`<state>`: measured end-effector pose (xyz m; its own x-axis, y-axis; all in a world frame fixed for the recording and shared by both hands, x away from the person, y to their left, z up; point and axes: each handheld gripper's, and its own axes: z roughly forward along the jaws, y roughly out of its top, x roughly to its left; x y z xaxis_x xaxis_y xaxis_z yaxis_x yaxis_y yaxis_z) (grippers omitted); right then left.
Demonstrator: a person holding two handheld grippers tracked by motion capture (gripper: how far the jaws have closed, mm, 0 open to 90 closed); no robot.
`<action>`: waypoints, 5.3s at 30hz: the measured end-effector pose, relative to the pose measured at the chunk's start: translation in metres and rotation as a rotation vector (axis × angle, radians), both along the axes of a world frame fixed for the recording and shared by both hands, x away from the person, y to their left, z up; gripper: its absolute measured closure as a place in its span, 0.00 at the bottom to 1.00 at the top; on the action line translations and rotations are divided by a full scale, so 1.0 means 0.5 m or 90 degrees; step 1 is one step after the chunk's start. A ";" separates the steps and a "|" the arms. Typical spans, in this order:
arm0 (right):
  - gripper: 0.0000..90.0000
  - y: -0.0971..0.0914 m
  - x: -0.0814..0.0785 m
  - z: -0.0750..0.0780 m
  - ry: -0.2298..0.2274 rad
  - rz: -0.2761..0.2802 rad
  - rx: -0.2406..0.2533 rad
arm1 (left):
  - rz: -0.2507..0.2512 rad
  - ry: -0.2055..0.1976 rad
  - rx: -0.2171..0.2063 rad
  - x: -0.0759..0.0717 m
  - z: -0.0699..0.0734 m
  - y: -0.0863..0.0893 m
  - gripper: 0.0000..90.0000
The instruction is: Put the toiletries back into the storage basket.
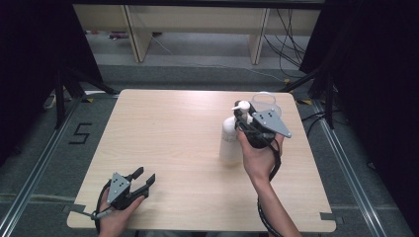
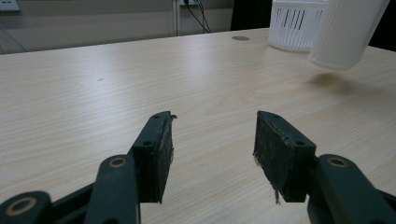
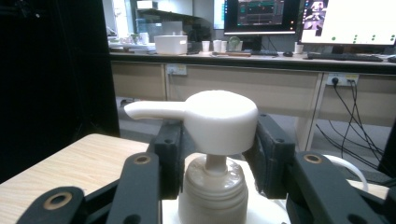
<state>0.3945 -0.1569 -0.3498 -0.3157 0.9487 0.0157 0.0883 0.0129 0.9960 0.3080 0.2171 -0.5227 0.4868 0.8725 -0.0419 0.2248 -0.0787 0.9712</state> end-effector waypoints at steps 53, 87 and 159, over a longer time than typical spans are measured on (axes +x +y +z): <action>0.67 -0.128 -0.001 0.020 -0.028 -0.093 0.005 | 0.002 0.000 0.000 0.000 0.000 0.000 0.51; 0.67 -0.178 0.016 0.055 -0.053 -0.151 0.007 | 0.002 0.000 -0.003 0.000 0.000 0.000 0.51; 0.67 -0.185 0.115 0.123 -0.075 -0.171 0.026 | 0.005 -0.001 -0.002 -0.001 0.000 0.000 0.51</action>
